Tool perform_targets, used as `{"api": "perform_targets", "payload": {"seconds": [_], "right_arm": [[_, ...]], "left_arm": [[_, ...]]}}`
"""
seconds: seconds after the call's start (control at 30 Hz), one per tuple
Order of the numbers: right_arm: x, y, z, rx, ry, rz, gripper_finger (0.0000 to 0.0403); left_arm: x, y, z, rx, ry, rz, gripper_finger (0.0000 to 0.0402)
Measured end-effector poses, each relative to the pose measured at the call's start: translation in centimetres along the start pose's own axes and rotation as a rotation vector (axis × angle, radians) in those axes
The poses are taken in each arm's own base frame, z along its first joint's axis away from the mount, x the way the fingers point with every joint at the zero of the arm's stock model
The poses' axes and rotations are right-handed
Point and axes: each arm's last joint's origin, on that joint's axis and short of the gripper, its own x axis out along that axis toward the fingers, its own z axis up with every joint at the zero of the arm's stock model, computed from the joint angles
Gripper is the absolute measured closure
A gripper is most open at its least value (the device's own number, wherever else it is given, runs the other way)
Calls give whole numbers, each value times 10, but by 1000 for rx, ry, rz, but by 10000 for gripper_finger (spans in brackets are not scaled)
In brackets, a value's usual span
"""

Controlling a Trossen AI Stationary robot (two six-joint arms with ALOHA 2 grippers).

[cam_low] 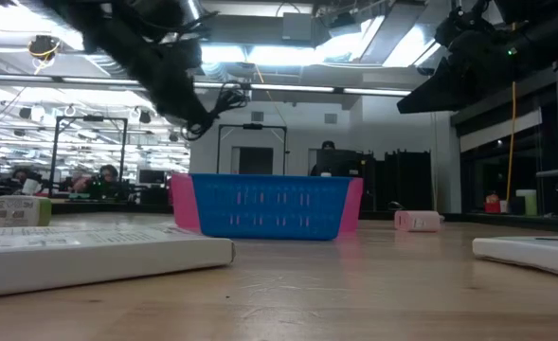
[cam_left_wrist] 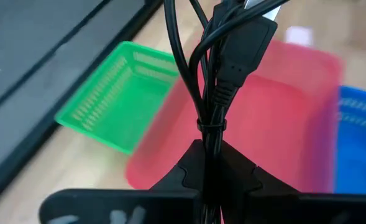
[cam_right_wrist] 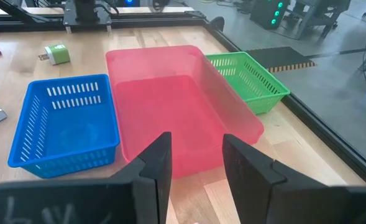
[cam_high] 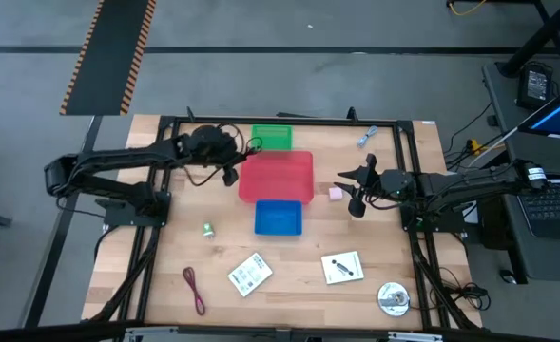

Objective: Pick and place items into bin
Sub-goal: Put the black charger cable into the green bin

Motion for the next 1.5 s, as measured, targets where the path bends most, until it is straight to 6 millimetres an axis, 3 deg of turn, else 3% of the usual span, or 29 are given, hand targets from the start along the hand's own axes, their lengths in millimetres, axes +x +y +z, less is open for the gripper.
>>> {"api": "perform_targets", "payload": {"seconds": [0.33,0.53,0.8,1.13,1.5], "right_arm": [[0,0,0,-21,0,0,279],[0,0,0,-26,2,0,279],[0,0,-1,-48,9,0,279],[0,0,-1,-49,9,0,279],[0,0,-1,-46,9,-1,279]], "left_arm": [[38,18,59,171,101,80,388],[61,42,72,156,160,123,387],[90,61,60,202,232,138,386],[128,70,46,216,223,102,385],[136,71,40,231,242,99,380]]}}
